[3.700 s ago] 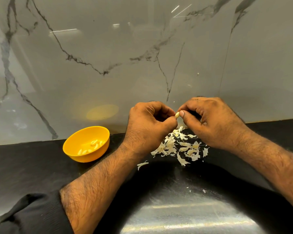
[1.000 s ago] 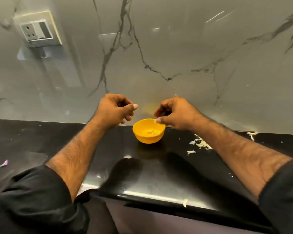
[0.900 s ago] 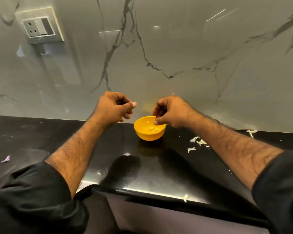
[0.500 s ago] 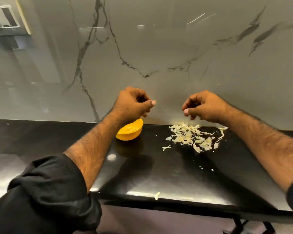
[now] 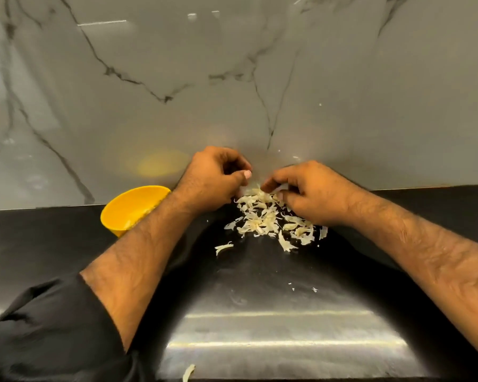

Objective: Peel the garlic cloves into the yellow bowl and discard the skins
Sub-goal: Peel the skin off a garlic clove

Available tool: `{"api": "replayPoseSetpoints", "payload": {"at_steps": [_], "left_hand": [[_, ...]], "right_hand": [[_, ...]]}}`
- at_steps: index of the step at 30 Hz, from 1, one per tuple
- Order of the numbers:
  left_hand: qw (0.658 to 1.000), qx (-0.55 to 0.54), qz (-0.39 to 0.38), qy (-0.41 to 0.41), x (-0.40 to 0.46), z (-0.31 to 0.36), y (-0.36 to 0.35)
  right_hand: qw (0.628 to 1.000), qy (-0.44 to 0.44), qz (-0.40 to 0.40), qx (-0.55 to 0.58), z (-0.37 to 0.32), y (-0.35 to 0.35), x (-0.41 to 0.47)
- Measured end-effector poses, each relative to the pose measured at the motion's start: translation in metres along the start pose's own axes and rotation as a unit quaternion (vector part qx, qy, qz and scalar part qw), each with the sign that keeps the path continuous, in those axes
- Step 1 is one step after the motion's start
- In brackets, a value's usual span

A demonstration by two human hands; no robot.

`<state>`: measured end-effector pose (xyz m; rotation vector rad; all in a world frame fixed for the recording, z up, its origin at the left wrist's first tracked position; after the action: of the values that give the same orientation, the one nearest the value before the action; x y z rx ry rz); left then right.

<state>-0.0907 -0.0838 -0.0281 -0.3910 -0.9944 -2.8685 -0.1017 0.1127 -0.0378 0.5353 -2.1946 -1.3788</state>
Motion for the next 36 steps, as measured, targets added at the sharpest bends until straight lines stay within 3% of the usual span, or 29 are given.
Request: {"api": "replayPoseSetpoints", "payload": {"at_steps": [3,6,12,17,26,32,36], "left_hand": [[1.0,0.019,0.004,-0.013,0.001,0.001,0.006],[0.999,0.032,0.0,0.006,0.001,-0.007,0.011],[0.997,0.065,-0.029,0.033,0.0,-0.007,0.009],[0.994,0.101,-0.033,0.038,-0.002,-0.01,0.007],[0.957,0.286,-0.047,0.024,-0.002,-0.001,-0.013],[0.952,0.296,-0.07,0.025,-0.003,-0.004,-0.013],[0.971,0.236,-0.036,-0.003,-0.007,0.005,-0.005]], "right_hand": [[0.995,0.057,0.006,-0.088,-0.016,-0.015,0.003],[0.987,0.051,0.004,-0.155,-0.019,-0.022,0.006],[0.994,0.008,-0.022,-0.111,-0.012,-0.018,0.007],[0.998,-0.013,0.017,-0.053,-0.005,0.001,-0.002],[0.998,-0.008,0.035,-0.058,0.006,0.015,-0.005],[0.996,-0.053,0.034,-0.068,0.021,0.024,-0.007],[0.998,-0.022,-0.009,-0.061,0.009,0.006,-0.006]]}}
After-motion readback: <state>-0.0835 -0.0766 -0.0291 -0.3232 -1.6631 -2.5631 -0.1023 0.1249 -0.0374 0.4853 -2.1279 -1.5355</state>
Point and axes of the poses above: each hand's wrist, its own x-axis towards the middle knuckle, its own y-axis out of the back of the hand, z = x × y, the point moved 5 cm from there along x, towards the middle knuckle, and after that the axes turned 3 degrees about -x, right-handed, at the moved point
